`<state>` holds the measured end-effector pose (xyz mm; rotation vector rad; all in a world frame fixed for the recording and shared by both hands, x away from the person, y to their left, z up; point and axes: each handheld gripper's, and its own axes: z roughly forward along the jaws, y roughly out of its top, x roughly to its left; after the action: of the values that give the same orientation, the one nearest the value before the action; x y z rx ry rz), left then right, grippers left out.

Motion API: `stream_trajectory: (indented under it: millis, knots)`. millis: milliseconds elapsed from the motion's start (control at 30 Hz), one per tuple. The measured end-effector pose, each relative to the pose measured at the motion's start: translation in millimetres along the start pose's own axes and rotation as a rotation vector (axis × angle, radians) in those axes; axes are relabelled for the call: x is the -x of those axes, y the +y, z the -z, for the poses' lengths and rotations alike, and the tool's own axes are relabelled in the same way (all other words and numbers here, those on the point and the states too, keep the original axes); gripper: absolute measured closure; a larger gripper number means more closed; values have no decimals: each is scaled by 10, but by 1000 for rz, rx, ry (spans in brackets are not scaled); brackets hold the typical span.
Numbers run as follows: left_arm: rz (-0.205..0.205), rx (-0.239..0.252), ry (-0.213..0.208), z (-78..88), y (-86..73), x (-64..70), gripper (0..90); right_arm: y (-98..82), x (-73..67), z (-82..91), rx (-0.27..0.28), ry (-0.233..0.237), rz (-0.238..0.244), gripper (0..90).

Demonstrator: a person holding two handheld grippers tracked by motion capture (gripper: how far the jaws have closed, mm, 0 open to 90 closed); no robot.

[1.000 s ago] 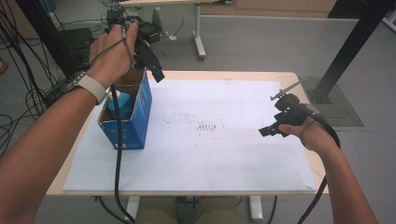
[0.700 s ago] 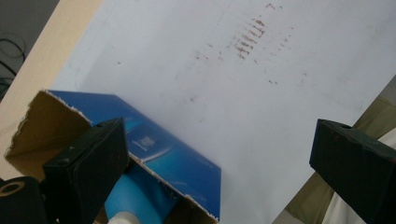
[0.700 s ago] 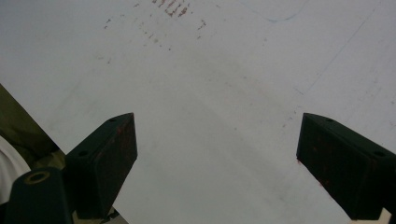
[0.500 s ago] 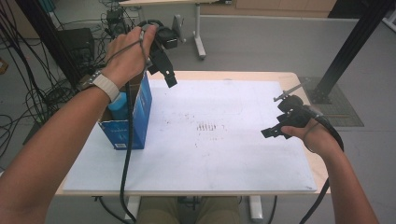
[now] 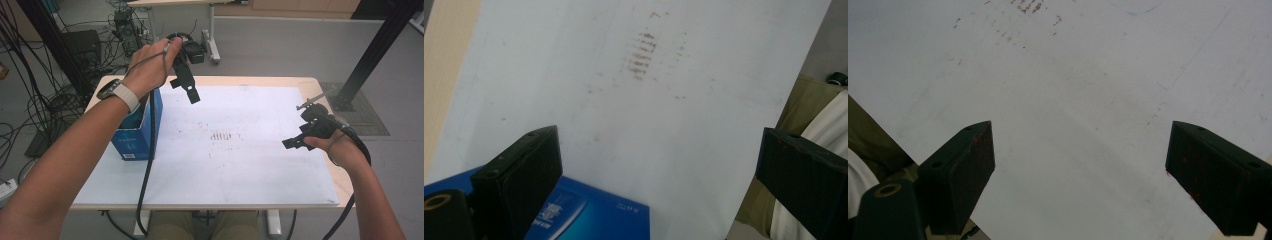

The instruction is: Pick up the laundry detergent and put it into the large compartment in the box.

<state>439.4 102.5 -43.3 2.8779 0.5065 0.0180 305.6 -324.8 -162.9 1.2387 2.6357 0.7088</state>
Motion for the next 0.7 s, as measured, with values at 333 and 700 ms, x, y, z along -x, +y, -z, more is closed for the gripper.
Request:
stream_trajectory:
  millis: [333, 700]
  knots:
    - [-38, -19, -30, -229, 46, -5, 51, 14, -9, -4, 3, -1, 3, 123]
    - [-85, -40, -60, -477, 97, 29, 53, 42, -34, -21, 0, 0, 4, 123]
